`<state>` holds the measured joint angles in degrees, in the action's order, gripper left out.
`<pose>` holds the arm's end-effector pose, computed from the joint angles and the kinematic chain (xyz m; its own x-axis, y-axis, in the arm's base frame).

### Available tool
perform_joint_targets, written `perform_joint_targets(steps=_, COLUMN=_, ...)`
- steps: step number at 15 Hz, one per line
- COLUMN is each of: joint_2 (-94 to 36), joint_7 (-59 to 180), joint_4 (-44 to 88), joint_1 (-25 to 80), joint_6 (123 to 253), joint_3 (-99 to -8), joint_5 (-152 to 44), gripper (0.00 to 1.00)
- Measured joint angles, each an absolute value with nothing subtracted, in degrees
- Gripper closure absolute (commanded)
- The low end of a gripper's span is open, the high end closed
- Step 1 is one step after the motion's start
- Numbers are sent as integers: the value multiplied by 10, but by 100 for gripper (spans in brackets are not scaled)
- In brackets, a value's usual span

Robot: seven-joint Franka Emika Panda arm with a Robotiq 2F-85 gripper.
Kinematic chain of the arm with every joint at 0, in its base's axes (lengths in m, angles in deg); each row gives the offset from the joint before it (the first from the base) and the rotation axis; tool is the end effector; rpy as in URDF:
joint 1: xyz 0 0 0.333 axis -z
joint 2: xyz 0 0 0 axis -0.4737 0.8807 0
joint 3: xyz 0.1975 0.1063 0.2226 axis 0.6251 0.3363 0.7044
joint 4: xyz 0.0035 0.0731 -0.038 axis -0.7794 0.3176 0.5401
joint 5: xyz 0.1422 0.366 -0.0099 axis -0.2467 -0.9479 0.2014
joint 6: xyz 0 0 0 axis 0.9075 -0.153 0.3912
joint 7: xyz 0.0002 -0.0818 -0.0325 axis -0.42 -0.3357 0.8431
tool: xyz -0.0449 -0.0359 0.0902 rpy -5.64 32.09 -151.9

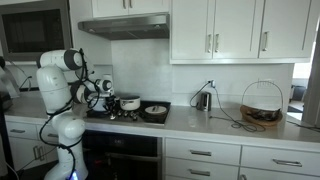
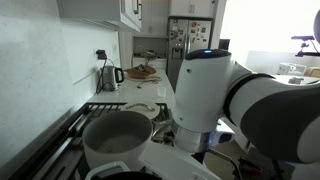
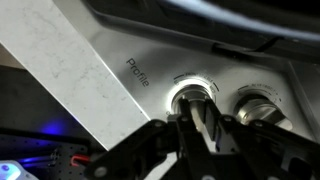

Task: Turn off the first knob from the left on the stove

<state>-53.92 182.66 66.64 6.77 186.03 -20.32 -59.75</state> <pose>0.3032 0.3733 0.3723 0.2022 -0.9793 0.0011 -0.9776 -0.2019 -0.0600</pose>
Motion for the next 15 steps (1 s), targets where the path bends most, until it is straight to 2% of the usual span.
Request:
perform_joint_targets(steps=9, joint_2=-550, joint_7=2060, joint_4=676, joint_1=87, joint_6=1873, joint_3=-170, joint_5=-555, gripper=95)
perform_joint_targets(steps=15, joint_2=-614, joint_7=2048, joint_4=692, joint_1=311, joint_6=1888, joint_3=43, joint_5=-690, gripper=95)
